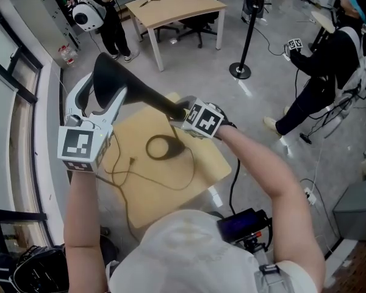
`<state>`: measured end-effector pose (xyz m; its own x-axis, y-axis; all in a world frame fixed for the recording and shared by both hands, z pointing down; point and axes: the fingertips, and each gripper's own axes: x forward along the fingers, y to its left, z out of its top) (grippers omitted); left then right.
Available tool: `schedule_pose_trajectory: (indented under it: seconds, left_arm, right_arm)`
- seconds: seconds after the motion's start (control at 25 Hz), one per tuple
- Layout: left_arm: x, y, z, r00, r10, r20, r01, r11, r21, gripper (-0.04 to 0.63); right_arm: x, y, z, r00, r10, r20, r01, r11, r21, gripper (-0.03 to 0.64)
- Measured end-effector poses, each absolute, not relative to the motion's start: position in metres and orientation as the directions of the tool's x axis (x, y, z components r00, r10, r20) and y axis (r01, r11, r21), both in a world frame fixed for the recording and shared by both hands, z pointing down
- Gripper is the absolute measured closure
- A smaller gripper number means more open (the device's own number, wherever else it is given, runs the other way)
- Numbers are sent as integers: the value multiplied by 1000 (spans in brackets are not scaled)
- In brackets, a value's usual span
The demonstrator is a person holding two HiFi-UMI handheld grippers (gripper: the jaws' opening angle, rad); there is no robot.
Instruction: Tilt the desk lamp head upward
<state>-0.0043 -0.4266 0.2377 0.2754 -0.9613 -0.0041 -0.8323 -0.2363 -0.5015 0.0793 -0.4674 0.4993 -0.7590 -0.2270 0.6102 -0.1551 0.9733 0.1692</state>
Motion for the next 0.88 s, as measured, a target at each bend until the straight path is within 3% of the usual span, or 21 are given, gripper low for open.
schedule_pose_trajectory:
  seconds: [0.24, 0.6, 0.88]
  left_arm:
    - [-13, -416, 241, 247, -969, -20, -888, -218, -404, 276]
    - [-47, -371, 272, 132, -991, -25, -958, -121, -261, 285]
    - [-49, -329, 349, 160, -985, 63, -981, -166, -103, 426]
  right_arm:
    - [81, -464, 504, -762, -253, 596, -96, 954, 283, 340]
    - [100, -459, 465, -854, -293, 429, -204, 949, 240, 344]
    - [147, -446, 455, -880, -376, 291, -359, 927, 111, 514]
